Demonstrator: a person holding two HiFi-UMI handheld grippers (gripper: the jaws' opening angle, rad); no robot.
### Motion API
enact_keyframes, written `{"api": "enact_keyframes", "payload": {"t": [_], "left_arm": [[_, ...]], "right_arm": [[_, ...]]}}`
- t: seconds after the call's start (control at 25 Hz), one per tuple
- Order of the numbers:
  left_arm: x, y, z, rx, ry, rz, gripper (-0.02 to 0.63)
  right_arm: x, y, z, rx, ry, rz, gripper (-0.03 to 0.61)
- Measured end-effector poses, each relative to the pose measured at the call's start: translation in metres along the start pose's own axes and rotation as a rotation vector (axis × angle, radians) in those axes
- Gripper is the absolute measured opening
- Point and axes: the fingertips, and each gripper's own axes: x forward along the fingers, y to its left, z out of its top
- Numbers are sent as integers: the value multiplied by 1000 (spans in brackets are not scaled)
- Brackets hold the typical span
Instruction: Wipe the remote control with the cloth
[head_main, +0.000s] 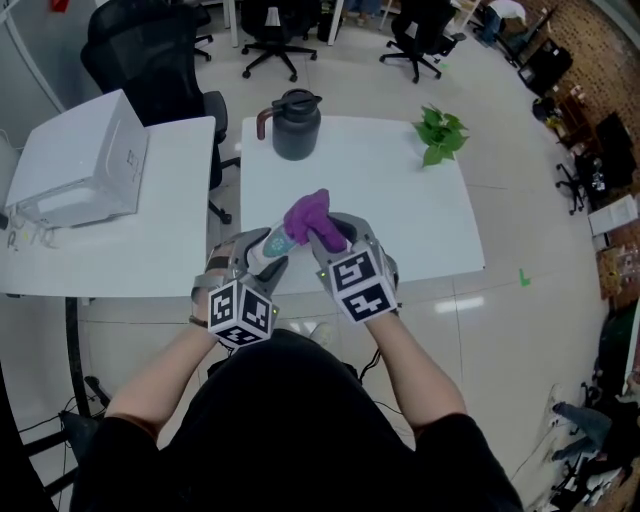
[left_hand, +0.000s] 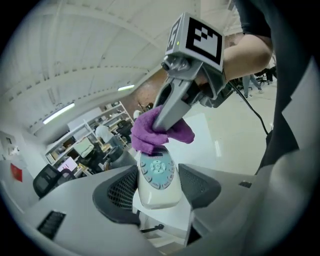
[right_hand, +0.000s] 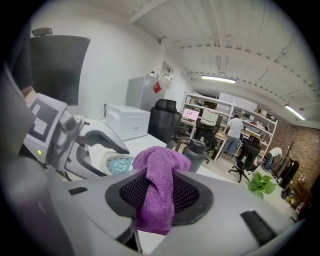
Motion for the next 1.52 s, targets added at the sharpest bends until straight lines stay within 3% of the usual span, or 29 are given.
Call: {"api": "enact_keyframes", "payload": {"t": [0.12,0.2,0.28,0.6,0.68,0.76,0.84,0.88,0.96,1.04,1.16,1.2,1.28,1.36,1.52], "left_arm": [[3,3,-2,-24,3,1,245],[4,5,1,-26,-4,5,245],[3,6,6,-19,-18,9,245],[-5,-1,11,-2,-59,11,245],[-5,0,11,-18,-66,8,245],[-5,1,10,-83,-81,-10,245],[-3,7,7,-276,-129,-70,245],[-2,15,6,-438,-172,-108,245],[-3,39,6,-855,-293,-182,245],[-7,64,8,-1225,-439,-253,245],[-14,85,18,-1577,-658,-391,245],[-16,88,22,-1653,-715,-436,244],[-19,88,30,-1722,-779,-512,245],[-19,82,36,-1723,-785,-576,244],[-21,69,43,-1698,-748,-669,245]], "right_arm": [[-8,39,22,-19,-57,115,132],[-7,72,26,-55,-54,203,132],[-2,87,22,-83,-34,235,132],[4,25,0,-61,21,89,132],[5,8,0,-43,20,59,132],[1,-2,7,-14,-16,47,132],[-9,-9,21,69,-117,53,132],[-15,-15,27,139,-186,56,132],[-24,-28,33,307,-309,64,133],[-28,-31,30,467,-373,107,133],[-21,-5,22,593,-376,249,132],[-18,8,21,608,-369,302,132],[-13,28,21,619,-358,378,132],[-8,34,22,612,-355,394,132],[-6,9,25,612,-375,321,132]]}}
